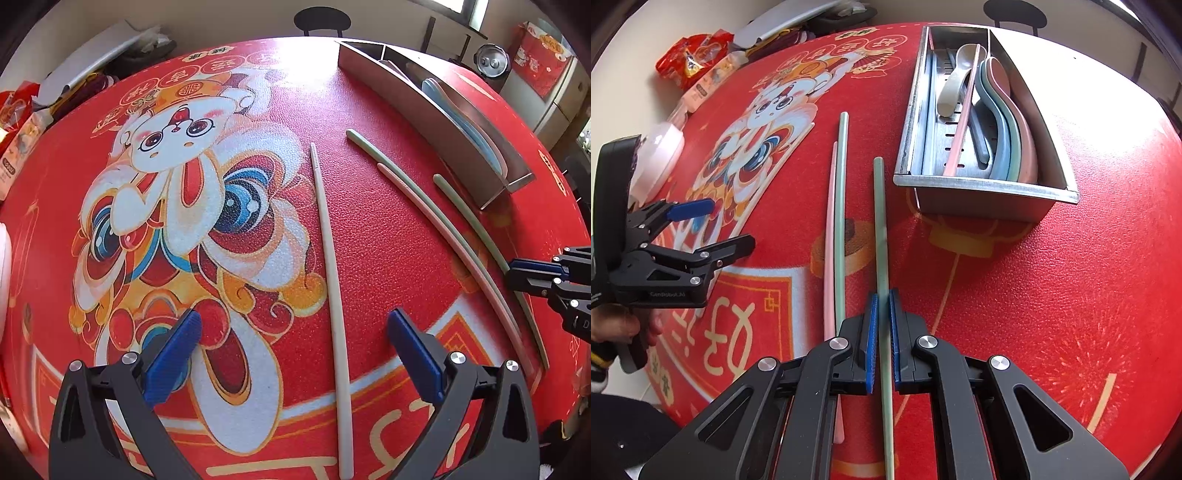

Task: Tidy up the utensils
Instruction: 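Grasp the cream chopstick with the left gripper while the right gripper grasps a green chopstick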

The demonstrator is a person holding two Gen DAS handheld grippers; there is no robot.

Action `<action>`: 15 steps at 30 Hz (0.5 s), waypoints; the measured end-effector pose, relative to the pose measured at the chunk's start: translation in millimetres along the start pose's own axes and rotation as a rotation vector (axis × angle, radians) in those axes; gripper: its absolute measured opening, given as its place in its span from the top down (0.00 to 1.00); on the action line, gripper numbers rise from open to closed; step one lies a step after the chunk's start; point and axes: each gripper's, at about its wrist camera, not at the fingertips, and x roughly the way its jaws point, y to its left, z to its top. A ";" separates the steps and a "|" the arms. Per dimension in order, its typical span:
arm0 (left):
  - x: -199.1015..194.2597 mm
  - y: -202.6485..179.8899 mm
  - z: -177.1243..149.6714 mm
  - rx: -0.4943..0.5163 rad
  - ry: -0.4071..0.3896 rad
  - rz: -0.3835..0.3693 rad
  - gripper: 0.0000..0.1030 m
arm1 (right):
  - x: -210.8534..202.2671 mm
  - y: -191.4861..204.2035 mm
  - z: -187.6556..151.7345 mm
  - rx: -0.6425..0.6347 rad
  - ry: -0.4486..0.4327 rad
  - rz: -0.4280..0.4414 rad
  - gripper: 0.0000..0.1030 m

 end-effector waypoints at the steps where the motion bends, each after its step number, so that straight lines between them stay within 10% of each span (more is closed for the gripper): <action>1: -0.6 -0.1 -0.8 0.007 0.004 -0.002 0.06 | 0.0 0.3 0.2 -0.002 0.001 -0.002 0.94; 15: -12.3 0.5 3.8 0.021 -0.019 -0.025 0.55 | -0.3 0.9 -1.0 0.001 0.000 0.002 0.94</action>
